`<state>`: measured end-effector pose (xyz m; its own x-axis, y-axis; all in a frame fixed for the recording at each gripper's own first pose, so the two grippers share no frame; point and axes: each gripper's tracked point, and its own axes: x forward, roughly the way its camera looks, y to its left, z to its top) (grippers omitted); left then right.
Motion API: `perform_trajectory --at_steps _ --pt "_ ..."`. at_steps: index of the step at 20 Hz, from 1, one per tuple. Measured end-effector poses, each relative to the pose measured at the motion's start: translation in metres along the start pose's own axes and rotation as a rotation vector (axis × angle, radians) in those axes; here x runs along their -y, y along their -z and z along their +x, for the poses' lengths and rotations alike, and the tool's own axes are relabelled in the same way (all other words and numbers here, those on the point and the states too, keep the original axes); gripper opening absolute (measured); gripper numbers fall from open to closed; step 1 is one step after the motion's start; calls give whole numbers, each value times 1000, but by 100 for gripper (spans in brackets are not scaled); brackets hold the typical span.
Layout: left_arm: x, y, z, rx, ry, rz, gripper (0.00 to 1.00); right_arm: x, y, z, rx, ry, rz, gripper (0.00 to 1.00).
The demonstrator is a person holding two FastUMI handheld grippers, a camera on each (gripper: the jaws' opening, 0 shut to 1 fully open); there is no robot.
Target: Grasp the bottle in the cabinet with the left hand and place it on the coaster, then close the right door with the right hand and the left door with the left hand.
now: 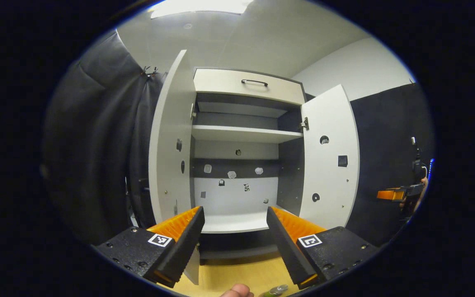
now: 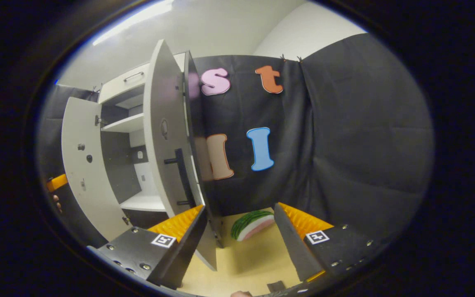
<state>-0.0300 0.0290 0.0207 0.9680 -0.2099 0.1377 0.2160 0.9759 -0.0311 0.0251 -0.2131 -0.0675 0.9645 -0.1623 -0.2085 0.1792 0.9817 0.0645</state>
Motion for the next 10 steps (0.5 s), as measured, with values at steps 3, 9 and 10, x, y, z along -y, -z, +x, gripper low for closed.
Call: perform_trajectory --at_steps 3,9,10 --pt "-13 -11 -12 31 -11 10 95 1 -14 30 15 7 -9 99" --pt "-42 10 -29 1 -35 4 96 -18 -29 70 12 -14 17 99" --pt "-49 7 -32 22 -47 -17 95 -23 -26 74 5 -26 10 94"
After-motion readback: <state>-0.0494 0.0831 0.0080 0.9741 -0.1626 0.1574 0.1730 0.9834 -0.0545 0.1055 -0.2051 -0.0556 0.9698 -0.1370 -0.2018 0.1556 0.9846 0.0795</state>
